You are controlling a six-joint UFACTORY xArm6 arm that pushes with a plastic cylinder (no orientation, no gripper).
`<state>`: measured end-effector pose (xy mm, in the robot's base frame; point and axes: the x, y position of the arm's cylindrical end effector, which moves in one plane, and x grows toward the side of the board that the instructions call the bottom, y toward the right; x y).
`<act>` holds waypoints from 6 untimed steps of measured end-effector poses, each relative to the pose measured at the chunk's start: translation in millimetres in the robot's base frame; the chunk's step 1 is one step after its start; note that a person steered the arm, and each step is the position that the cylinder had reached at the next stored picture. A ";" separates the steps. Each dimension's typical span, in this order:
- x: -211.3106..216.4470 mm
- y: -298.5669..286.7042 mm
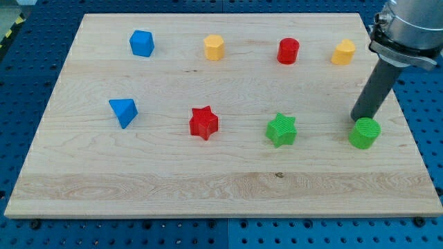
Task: Move your arm towards the top of the blue triangle
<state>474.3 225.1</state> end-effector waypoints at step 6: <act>-47.7 -213.1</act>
<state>426.7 12.0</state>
